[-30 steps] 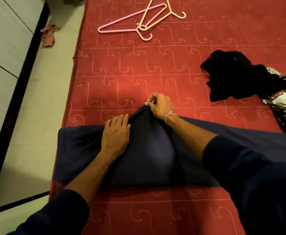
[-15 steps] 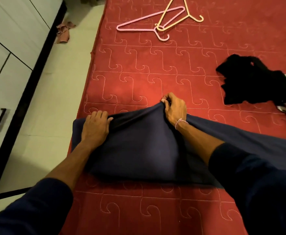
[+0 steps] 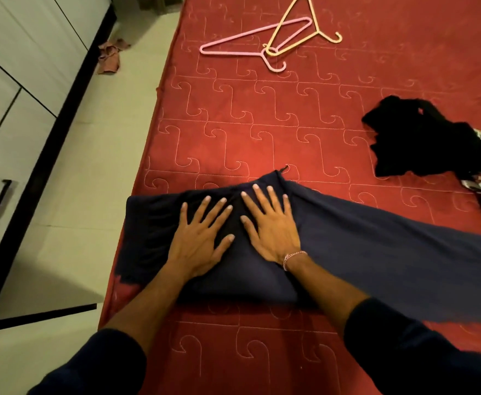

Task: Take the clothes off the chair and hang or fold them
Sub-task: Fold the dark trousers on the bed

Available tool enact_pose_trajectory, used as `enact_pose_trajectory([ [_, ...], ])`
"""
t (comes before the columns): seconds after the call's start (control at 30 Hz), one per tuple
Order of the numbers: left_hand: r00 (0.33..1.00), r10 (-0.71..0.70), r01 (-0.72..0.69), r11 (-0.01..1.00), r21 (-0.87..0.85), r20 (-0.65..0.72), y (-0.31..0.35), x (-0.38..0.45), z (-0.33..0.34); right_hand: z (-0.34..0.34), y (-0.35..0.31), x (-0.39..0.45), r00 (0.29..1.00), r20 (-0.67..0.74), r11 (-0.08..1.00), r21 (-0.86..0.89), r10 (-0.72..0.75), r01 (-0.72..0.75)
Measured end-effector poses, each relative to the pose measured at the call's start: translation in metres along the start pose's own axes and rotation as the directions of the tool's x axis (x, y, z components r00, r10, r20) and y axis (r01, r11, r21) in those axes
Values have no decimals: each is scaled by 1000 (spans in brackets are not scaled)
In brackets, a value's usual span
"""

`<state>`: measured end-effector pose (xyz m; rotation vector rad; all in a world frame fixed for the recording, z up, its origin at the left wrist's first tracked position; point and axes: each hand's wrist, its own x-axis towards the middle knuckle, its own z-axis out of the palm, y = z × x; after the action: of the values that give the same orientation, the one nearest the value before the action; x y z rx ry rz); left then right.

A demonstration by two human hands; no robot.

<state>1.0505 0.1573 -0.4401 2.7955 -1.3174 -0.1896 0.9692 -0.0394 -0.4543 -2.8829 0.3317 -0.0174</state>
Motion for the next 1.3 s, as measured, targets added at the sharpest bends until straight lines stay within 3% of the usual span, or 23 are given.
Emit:
enact_pose_trajectory([
  [0.1,997,-45,44,999,19,65,-1,0,-2,-7,17,0,990,31,989,-63,137,-135],
  [0.2,996,-60,59,998,13,72,3,3,-5,-9,17,1,987,49,985,-79,156,-152],
  [0.4,989,-73,69,997,-36,-127,17,21,-17,-17,18,5,987,87,988,-89,132,-124],
  [0.5,975,-89,72,993,-90,-203,24,42,-21,-32,23,13,995,28,988,-119,99,-95],
  [0.63,970,-161,131,978,-164,-181,26,80,-31,-50,39,40,991,-124,994,-96,47,-59],
  [0.77,986,-164,157,973,-170,-24,16,129,-39,-67,56,85,983,-165,995,-47,83,-92],
  [0.87,975,-205,219,956,-196,89,11,175,-48,-75,75,123,986,-138,996,25,94,-91],
  [1.0,967,-168,195,972,-131,194,4,240,-66,-85,100,179,996,-60,983,177,61,-50],
  [1.17,860,-231,325,935,-140,456,-10,296,-70,-94,122,249,998,42,975,218,40,-48],
  [1.3,788,-251,383,915,-128,563,-12,317,-59,-91,139,308,994,97,971,230,46,-67],
])
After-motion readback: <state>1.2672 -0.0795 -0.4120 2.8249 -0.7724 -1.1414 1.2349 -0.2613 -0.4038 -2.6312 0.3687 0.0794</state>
